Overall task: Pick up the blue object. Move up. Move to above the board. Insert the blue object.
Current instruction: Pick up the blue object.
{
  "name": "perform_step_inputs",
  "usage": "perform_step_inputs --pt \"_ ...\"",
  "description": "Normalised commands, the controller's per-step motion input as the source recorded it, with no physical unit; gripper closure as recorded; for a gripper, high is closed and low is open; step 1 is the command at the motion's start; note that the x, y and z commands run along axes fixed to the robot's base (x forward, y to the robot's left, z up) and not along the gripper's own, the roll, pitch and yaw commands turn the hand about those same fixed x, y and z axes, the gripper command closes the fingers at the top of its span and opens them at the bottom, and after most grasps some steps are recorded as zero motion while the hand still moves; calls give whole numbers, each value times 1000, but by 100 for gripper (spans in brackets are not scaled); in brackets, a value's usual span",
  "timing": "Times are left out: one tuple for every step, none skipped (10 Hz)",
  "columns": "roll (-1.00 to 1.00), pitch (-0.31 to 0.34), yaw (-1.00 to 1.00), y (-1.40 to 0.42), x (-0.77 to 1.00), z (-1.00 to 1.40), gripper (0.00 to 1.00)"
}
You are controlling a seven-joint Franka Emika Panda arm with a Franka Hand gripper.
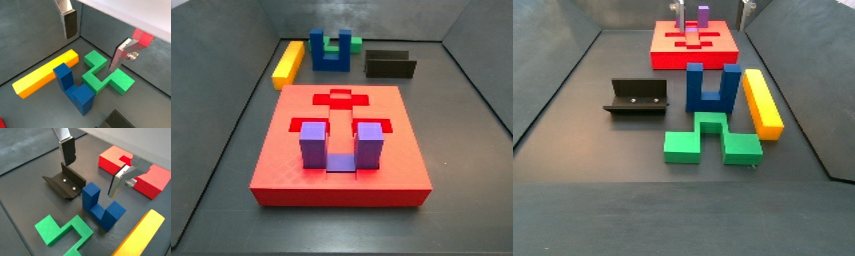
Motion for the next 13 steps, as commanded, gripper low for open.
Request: perform_step_inputs --pt "-11 0 0 0 20 -14 0" --pt "-4 0 0 0 6 -29 0" --pt "-3 0 0 0 0 -43 0" --pt "-13 0 0 0 0 -43 0" --pt "-19 0 0 0 0 -37 0" --pt "-16 0 0 0 0 -26 0" --pt "-19 -1 0 0 0 -29 0" --pt "-21 -11 0 0 0 -34 0" --pt "-11 0 0 0 0 -34 0" --pt "23 10 0 -20 6 -46 0" --pt "34 0 -71 -163 149 -197 0" --pt "70 0 -66 -263 234 -297 0" --pt "79 0 -106 -320 346 -349 0"
